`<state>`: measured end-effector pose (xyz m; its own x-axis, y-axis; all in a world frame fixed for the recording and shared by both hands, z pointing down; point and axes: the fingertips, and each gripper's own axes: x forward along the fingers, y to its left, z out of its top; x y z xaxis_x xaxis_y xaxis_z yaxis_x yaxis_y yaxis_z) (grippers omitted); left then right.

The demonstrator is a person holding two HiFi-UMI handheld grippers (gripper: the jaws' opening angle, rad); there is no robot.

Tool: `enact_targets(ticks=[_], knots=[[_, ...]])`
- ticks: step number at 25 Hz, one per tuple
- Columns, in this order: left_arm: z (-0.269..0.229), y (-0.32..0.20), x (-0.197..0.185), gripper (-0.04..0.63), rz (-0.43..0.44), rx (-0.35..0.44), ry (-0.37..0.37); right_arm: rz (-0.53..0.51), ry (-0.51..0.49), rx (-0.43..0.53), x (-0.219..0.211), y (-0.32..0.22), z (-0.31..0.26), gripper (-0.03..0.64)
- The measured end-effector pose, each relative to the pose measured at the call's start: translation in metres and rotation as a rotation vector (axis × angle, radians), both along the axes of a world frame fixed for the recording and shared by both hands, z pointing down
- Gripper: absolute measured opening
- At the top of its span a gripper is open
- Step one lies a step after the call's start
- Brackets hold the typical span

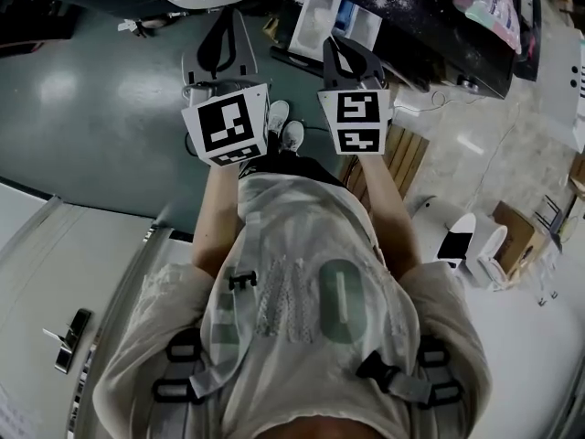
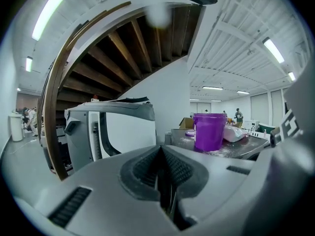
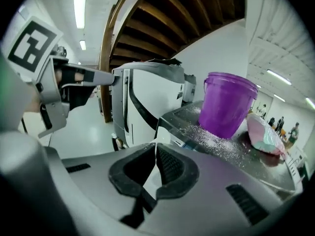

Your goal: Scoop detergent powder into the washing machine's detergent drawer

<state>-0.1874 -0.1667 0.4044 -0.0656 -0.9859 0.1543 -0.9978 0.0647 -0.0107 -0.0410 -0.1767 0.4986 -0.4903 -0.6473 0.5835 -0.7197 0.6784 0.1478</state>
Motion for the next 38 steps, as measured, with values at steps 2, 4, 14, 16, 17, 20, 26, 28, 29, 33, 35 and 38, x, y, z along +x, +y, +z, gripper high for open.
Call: enact_targets(ticks=[2,4,14,16,17,20,26,28,29,33,35,38], knots=[[0.003,0.0,0.0,0.021,-0.006,-0.004,0.001,-0.037,0.091,0.023,0.002,-0.001,0.007,0.009],[0.005,0.001,0.0,0.02,-0.011,-0.007,0.004,-0.083,0.192,0.041,0.003,-0.002,0.014,0.009],[0.014,0.007,-0.007,0.02,-0.044,-0.027,0.01,-0.441,0.701,0.365,-0.003,0.001,0.029,0.009],[0.014,0.008,-0.007,0.021,-0.049,-0.026,0.01,-0.511,0.792,0.448,-0.002,-0.001,0.029,0.011],[0.014,0.008,-0.007,0.02,-0.051,-0.026,0.01,-0.536,0.831,0.487,-0.001,-0.002,0.029,0.011],[0.015,0.011,-0.009,0.021,-0.056,-0.027,0.008,-0.569,0.907,0.568,0.003,-0.005,0.028,0.011],[0.017,0.014,-0.011,0.02,-0.061,-0.032,0.007,-0.568,0.934,0.612,0.007,-0.006,0.026,0.011],[0.017,0.013,-0.01,0.021,-0.059,-0.032,0.006,-0.566,0.932,0.615,0.007,-0.006,0.027,0.011],[0.017,0.013,-0.009,0.021,-0.057,-0.032,0.005,-0.567,0.932,0.616,0.006,-0.006,0.027,0.011],[0.016,0.013,-0.008,0.021,-0.052,-0.029,0.006,-0.578,0.939,0.62,0.005,-0.005,0.026,0.011],[0.016,0.013,-0.008,0.02,-0.049,-0.028,0.007,-0.583,0.943,0.62,0.004,-0.004,0.026,0.011],[0.016,0.013,-0.008,0.021,-0.046,-0.026,0.01,-0.584,0.949,0.621,0.004,-0.004,0.026,0.011]])
